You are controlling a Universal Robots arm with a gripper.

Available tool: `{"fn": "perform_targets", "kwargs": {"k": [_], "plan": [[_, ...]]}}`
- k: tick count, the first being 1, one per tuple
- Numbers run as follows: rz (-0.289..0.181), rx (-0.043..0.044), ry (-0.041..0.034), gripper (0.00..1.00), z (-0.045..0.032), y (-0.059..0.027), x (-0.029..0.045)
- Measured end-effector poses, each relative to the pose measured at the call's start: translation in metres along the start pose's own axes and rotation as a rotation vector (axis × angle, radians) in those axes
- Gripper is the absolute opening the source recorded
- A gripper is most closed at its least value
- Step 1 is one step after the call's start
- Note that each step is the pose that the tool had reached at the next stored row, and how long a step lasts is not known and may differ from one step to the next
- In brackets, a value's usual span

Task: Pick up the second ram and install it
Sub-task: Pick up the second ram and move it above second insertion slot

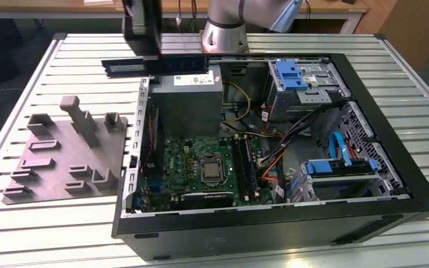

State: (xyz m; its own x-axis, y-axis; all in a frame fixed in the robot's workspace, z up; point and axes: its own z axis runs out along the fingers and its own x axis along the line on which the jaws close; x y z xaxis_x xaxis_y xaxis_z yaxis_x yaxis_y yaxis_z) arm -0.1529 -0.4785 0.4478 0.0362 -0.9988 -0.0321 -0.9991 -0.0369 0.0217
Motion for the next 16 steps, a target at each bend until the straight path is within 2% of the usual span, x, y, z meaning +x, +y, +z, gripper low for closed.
{"fn": "perform_targets", "kwargs": {"k": [16], "plan": [[0.000,-0.0010,-0.0001,0.14,0.0007,-0.0716,0.0020]]}}
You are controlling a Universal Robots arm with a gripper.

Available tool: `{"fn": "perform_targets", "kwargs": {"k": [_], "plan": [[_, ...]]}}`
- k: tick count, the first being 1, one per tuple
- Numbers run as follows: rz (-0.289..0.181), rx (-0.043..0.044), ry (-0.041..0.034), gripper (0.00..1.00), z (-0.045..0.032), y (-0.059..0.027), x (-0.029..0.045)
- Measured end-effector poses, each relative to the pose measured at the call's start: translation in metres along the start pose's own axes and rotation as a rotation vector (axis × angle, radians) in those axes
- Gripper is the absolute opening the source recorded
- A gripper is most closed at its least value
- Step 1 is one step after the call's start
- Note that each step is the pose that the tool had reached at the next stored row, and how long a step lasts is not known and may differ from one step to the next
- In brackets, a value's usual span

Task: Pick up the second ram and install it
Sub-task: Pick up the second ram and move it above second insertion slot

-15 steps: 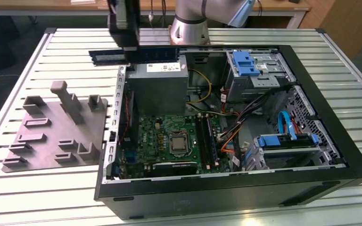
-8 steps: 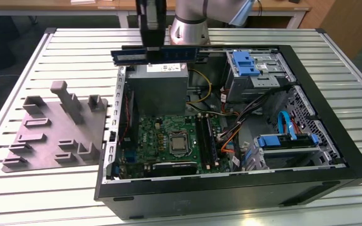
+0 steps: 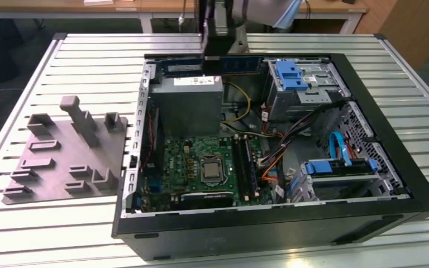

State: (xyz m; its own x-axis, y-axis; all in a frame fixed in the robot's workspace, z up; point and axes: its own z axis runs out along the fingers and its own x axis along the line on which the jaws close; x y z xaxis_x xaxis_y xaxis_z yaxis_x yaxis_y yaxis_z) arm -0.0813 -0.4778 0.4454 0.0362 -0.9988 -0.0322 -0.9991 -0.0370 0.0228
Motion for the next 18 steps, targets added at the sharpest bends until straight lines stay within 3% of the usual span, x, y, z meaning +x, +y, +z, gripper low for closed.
{"fn": "perform_targets", "kwargs": {"k": [6,10,18], "plan": [[0.000,-0.0014,0.0000,0.14,0.0059,-0.0272,-0.0015],[0.005,-0.0033,-0.0003,0.14,0.0130,-0.0400,-0.0022],[0.136,0.0001,-0.0034,0.14,0.0265,-0.0410,-0.0018]]}}
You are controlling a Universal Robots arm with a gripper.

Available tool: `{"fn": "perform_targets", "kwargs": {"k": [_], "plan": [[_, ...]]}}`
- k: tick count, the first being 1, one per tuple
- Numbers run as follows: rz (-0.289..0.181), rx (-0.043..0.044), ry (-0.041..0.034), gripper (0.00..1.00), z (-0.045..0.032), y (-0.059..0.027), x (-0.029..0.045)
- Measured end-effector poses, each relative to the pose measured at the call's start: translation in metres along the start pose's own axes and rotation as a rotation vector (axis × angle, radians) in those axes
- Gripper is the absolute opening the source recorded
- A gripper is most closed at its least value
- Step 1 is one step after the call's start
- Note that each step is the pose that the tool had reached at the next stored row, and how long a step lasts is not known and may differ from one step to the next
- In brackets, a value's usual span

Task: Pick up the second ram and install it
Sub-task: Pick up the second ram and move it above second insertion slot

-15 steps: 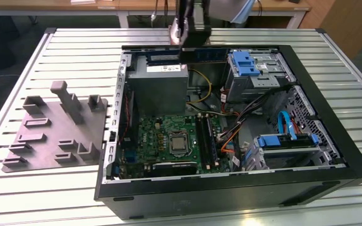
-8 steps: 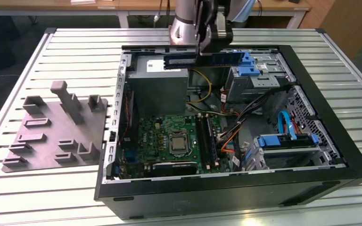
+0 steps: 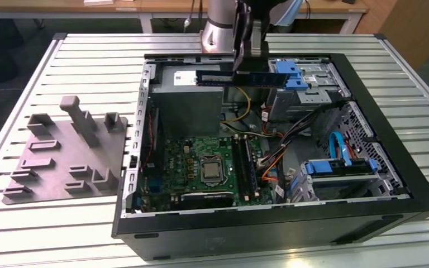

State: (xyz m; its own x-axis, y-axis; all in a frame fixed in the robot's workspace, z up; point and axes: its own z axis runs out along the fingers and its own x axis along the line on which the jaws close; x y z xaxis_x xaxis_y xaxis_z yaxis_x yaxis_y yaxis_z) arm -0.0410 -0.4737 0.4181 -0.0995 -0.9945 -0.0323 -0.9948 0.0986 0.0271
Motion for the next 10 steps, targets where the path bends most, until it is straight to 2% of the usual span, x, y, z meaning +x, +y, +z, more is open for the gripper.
{"fn": "perform_targets", "kwargs": {"k": [3,8,9,10], "plan": [[0.051,0.0016,-0.0015,0.14,0.0052,-0.0001,0.0001],[0.052,0.0017,-0.0016,0.14,0.0143,-0.0004,0.0005],[0.052,0.0008,-0.0079,0.14,0.0150,-0.0005,0.0005],[0.051,-0.0010,-0.0226,0.14,0.0153,-0.0007,0.0005]]}}
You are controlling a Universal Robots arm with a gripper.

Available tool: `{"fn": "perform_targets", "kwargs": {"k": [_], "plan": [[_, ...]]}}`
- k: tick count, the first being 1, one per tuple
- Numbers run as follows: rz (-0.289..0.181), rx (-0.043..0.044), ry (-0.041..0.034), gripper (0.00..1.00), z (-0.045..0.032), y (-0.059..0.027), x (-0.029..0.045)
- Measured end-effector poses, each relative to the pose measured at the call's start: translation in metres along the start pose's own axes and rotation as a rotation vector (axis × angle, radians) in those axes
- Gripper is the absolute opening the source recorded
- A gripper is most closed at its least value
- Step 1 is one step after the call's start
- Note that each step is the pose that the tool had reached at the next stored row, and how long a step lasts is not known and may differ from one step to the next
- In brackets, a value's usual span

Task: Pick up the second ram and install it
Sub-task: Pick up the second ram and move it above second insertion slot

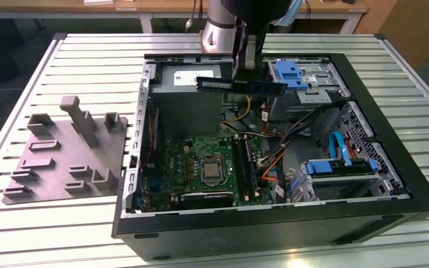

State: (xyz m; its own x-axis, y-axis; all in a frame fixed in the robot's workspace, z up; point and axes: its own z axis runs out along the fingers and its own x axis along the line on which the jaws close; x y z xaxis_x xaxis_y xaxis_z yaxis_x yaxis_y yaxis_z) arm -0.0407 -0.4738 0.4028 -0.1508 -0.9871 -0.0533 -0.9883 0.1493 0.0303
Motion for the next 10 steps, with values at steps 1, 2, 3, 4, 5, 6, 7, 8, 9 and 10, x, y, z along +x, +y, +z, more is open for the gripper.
{"fn": "perform_targets", "kwargs": {"k": [1,2,3,4,5,6,7,8,9,10], "plan": [[0.000,-0.0026,-0.0178,0.14,0.0002,-0.0002,0.0000],[-0.001,-0.0050,-0.0327,0.14,0.0005,-0.0002,0.0001],[-0.006,-0.0062,-0.0389,0.14,0.0020,-0.0002,0.0002],[-0.024,-0.0075,-0.0385,0.14,0.0038,-0.0002,0.0004],[-0.042,-0.0089,-0.0377,0.14,0.0053,-0.0003,0.0005],[-0.060,-0.0102,-0.0370,0.14,0.0068,-0.0004,0.0005],[-0.078,-0.0115,-0.0364,0.14,0.0085,-0.0004,0.0007],[-0.094,-0.0127,-0.0357,0.14,0.0103,-0.0005,0.0008],[-0.099,-0.0129,-0.0356,0.14,0.0121,-0.0006,0.0008],[-0.099,-0.0130,-0.0357,0.14,0.0139,-0.0007,0.0009]]}}
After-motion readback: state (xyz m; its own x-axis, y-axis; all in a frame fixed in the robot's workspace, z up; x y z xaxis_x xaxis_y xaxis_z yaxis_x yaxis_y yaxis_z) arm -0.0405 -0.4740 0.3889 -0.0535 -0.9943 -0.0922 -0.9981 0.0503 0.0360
